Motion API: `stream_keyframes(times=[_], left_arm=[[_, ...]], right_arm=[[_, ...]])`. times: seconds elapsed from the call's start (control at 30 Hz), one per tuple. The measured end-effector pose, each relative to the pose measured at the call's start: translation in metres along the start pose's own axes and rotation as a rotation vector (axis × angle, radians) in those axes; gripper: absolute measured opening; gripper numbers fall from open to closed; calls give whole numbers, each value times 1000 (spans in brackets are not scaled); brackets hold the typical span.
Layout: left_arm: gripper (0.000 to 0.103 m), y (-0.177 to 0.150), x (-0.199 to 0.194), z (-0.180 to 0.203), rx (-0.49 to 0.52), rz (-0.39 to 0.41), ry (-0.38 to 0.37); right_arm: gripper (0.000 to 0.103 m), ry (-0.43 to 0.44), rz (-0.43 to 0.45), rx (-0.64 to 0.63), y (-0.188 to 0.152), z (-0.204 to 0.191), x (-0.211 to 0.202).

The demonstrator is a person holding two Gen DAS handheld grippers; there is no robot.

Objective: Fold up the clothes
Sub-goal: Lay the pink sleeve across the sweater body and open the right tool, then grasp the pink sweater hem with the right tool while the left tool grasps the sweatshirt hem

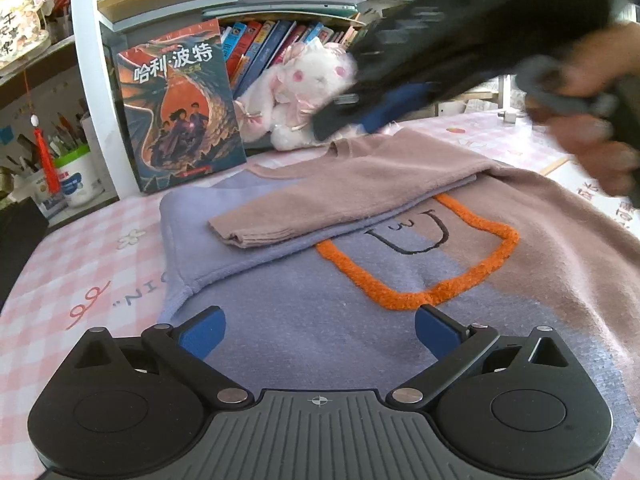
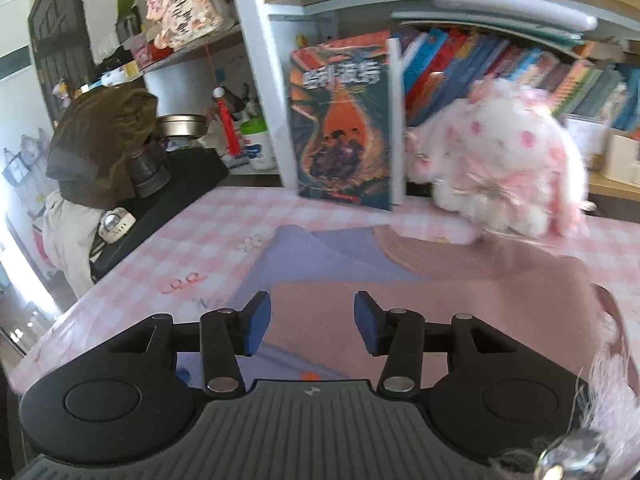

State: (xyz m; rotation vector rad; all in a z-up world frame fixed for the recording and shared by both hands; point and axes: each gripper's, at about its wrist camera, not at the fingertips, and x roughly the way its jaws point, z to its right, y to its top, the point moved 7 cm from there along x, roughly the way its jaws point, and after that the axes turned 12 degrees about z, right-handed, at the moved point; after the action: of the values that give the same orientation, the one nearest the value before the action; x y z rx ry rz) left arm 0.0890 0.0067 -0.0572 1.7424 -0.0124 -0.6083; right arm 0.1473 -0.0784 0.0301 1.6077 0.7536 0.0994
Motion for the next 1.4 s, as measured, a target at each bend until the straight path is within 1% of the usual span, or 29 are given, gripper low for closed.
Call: stream_keyframes(times=[0.1,0.2,0.3,0.37,0.43,0.5,0.63,0.7,0.8,0.87,1.0,1.1,1.23,1.3,1.37,1.4], left_arm=[[102,-1,1,0,20,-8,27],[102,-2,-2,0,27,-9,48],[102,-6,-9,-5,-7,-25,78],[102,-12,-18,-12,-48,-47,107],[102,-20,-32,-18,-100,-57,118],[102,-28,-50,-22,-141,-59,136],[102,-40,-90,-21,-165,-29,171],[102,-45,-108,-16,-160,-16,184],[102,-51,-135,-8,-142,3,214],[102,-54,-152,-5,-154,16,236],[102,-57,-181,-5,-241,46,239],[102,-58,-195,-8,-301,85,237],[100,-64,-199,-15,-392,98,228],[93,-64,-196,-15,-414,98,211],[90,-64,-190,-14,-417,91,198],[86,-64,-186,-14,-415,84,192]], right_arm=[[44,-48,19,-13,-10,11,-32],[45,-96,32,-58,-28,18,-68],[46,-138,30,-107,-49,25,-101],[47,-159,31,-131,-62,28,-121],[48,-173,35,-136,-74,32,-141],[49,-185,41,-114,-84,38,-158],[50,-217,63,-60,-99,48,-187],[50,-231,75,-33,-107,51,-201],[51,-243,90,-13,-117,52,-218],[52,-253,91,-18,-126,50,-228],[54,-262,99,-4,-139,47,-246],[55,-259,110,23,-146,46,-257],[55,-247,108,51,-154,47,-265],[54,-249,105,55,-157,47,-266],[54,-258,102,61,-159,49,-267],[53,-263,102,69,-160,52,-268]])
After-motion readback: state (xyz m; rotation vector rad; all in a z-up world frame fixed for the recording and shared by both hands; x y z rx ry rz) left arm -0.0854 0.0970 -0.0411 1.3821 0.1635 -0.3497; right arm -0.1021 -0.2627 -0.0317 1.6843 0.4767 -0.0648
